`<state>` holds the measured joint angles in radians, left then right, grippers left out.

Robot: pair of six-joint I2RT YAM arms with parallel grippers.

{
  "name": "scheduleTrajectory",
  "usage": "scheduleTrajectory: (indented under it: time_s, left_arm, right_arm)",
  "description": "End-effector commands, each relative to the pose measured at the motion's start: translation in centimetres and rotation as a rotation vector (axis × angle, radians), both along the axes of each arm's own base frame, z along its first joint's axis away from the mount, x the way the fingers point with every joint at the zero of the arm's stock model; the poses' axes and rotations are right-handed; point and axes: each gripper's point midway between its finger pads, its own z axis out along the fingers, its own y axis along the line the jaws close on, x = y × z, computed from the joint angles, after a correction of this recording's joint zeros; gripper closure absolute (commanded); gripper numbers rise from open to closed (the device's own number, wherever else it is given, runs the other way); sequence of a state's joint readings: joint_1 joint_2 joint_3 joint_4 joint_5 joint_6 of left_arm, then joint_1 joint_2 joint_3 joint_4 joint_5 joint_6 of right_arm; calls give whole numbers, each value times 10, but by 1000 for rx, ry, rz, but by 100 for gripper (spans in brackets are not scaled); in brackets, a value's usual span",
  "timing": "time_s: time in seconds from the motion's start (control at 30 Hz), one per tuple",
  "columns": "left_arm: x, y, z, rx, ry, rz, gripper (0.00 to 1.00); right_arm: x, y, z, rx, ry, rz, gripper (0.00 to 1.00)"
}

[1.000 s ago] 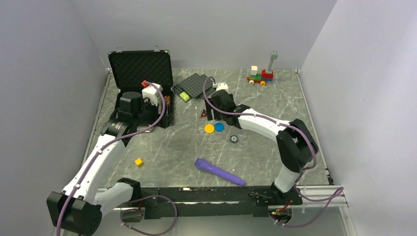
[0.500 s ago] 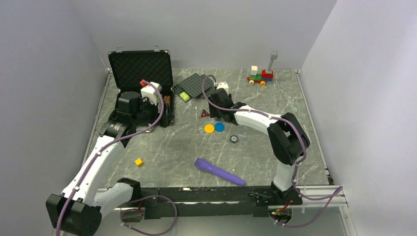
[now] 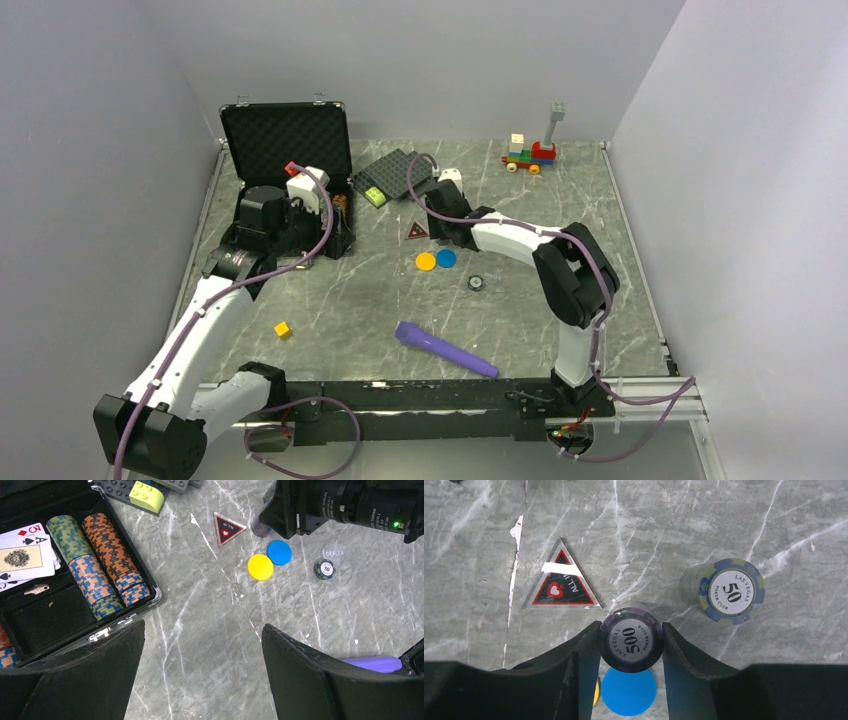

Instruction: Pack up texas hold em set

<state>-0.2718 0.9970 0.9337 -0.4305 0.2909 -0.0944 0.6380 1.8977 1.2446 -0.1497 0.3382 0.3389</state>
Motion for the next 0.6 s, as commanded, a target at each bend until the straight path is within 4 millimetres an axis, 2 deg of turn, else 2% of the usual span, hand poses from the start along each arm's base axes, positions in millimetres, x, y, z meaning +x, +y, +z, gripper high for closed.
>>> scheduleTrajectory:
  time_s: [0.0,0.07,0.1,0.17,0.27,0.4,0.47,0.57]
  left_arm:
    - [3,-4,18,-24,-53,-12,10]
    - [3,-4,17,-22,-54,-15,10]
    - [3,-4,18,-21,-55,-17,10]
    - [3,-4,18,-18,-60,-20,10]
    - [2,-3,21,-9,-78,-23,10]
    - [-2,-9,25,-21,-107,-65,8]
    - [-6,-17,26,-42,-109,-115,7]
    - [-22,-46,31,-131,-103,-281,7]
  right_arm:
    - [20,8,16,21,-67,7,58]
    - [20,10,15,17,-59,25,67]
    - [20,11,15,14,-56,35,76]
    - [19,11,24,12,-70,49,100]
    - [13,9,48,26,-113,71,100]
    - [-7,10,94,108,-172,143,100]
    - [-24,15,112,159,-168,212,100]
    - [-53,25,135,249,-143,333,100]
